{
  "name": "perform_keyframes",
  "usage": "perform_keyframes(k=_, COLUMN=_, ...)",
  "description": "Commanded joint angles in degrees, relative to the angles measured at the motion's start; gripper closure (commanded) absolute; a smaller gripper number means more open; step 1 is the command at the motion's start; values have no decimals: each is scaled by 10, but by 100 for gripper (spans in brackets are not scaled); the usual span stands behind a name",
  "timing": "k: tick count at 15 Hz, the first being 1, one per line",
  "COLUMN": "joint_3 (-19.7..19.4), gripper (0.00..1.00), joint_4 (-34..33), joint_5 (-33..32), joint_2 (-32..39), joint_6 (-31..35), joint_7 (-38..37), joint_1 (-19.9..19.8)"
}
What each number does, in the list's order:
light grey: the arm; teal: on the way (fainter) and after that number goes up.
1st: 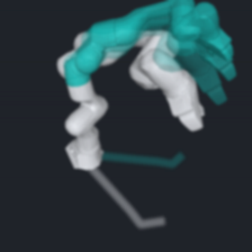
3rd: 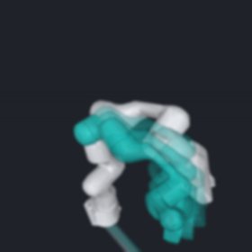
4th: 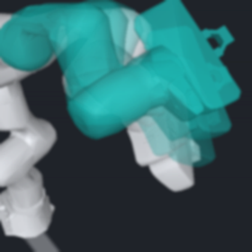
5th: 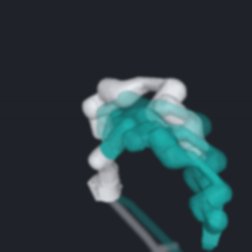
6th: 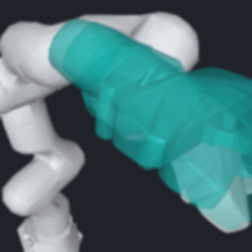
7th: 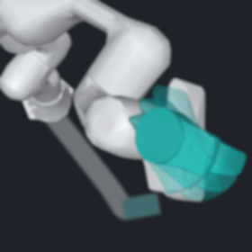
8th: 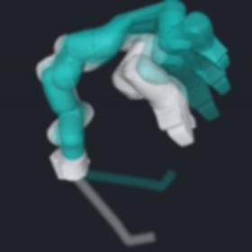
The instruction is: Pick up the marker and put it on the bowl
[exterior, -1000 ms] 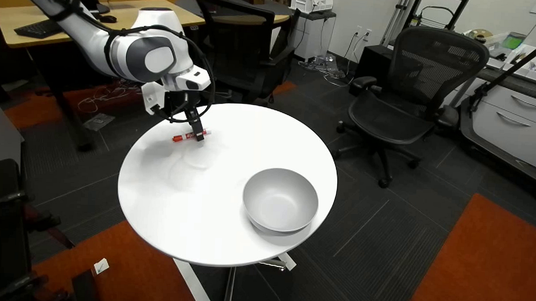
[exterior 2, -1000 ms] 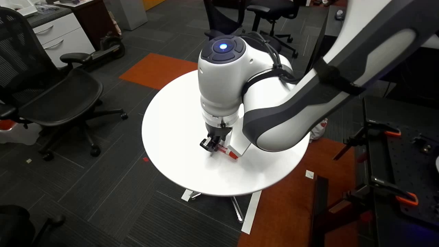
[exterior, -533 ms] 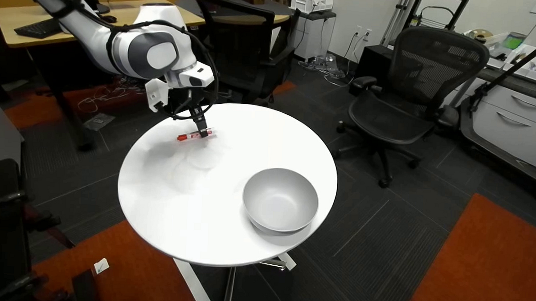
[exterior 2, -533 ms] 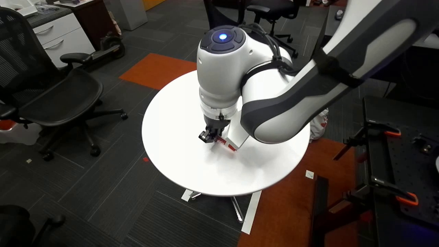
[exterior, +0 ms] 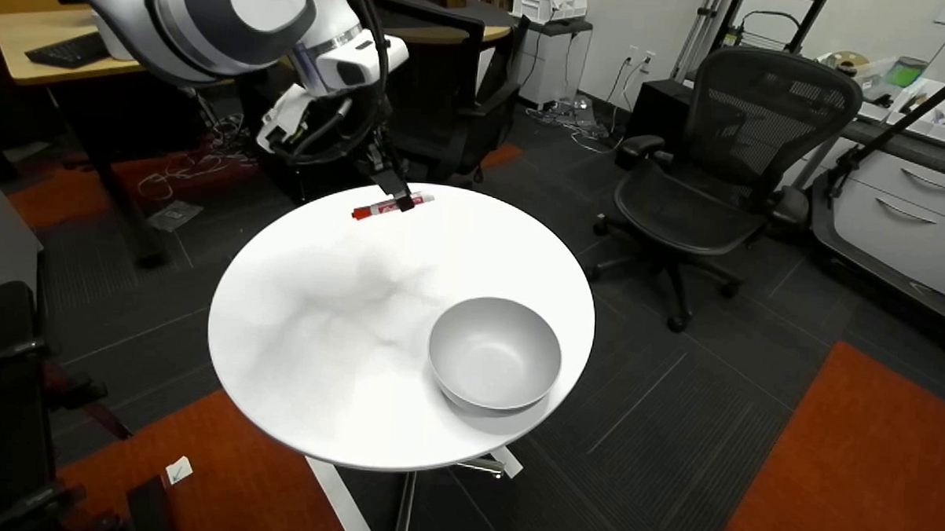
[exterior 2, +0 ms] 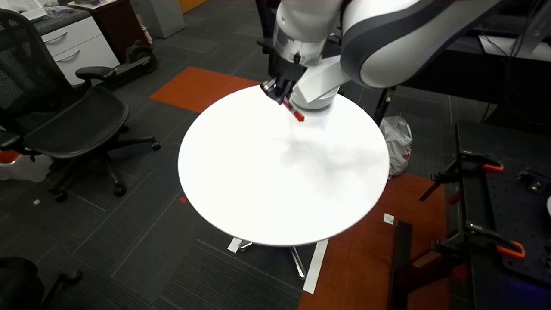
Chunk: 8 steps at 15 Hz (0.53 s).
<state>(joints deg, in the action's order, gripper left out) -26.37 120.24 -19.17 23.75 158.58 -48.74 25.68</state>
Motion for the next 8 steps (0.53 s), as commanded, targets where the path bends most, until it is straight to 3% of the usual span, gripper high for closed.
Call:
perform_keyframes(k=1, joint_3=-42, gripper=95, joint_4=45, joint_5=-91, joint_2=-75, joint_6=-2, joint_7=-96, joint_1=-6)
perform_keyframes(k=4, joint_3=-37, gripper=95, joint_4=38, joint_5=-149, joint_2=-100, joint_6=-16, joint_7=-139, joint_1=-51)
perform_keyframes(k=8, joint_3=6, gripper=95, joint_4=25, joint_5=-143, joint_2=-111, joint_6=-19, joint_7=-120, joint_1=-137)
